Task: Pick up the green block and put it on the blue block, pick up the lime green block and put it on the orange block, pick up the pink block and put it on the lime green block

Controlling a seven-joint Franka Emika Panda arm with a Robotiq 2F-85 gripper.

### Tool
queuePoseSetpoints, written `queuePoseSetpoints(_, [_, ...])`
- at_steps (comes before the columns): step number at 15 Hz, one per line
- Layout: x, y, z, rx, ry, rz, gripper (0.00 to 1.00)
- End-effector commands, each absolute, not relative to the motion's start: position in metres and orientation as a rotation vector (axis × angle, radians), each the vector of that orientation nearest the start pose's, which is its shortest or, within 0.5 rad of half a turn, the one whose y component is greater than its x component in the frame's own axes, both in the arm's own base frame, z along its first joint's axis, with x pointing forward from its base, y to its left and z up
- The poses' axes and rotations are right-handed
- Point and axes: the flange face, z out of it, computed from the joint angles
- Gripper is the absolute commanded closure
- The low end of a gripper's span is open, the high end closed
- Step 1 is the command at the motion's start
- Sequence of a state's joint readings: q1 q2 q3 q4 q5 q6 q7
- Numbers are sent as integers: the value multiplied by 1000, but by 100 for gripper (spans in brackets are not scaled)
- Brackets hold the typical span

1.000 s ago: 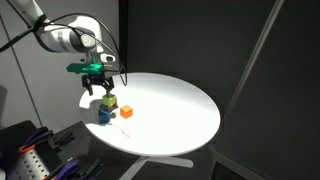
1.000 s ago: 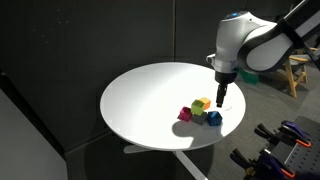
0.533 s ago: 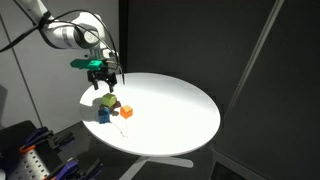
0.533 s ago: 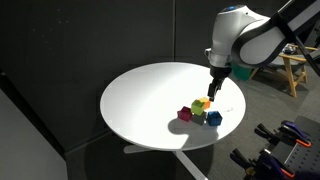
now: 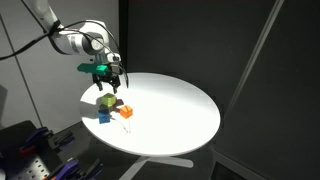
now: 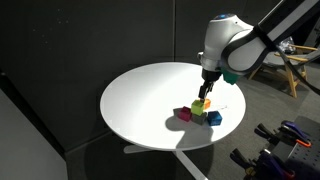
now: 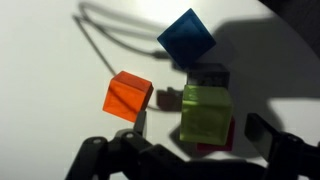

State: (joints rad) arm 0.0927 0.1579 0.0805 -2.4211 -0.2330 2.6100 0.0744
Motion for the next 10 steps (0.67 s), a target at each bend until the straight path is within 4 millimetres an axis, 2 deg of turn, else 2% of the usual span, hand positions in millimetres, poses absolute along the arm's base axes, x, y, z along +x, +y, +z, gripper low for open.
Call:
queuePoseSetpoints(1, [505, 98, 233, -3212, -508, -69, 0])
queuePoseSetpoints(10, [516, 112, 208, -3211, -579, -22, 0])
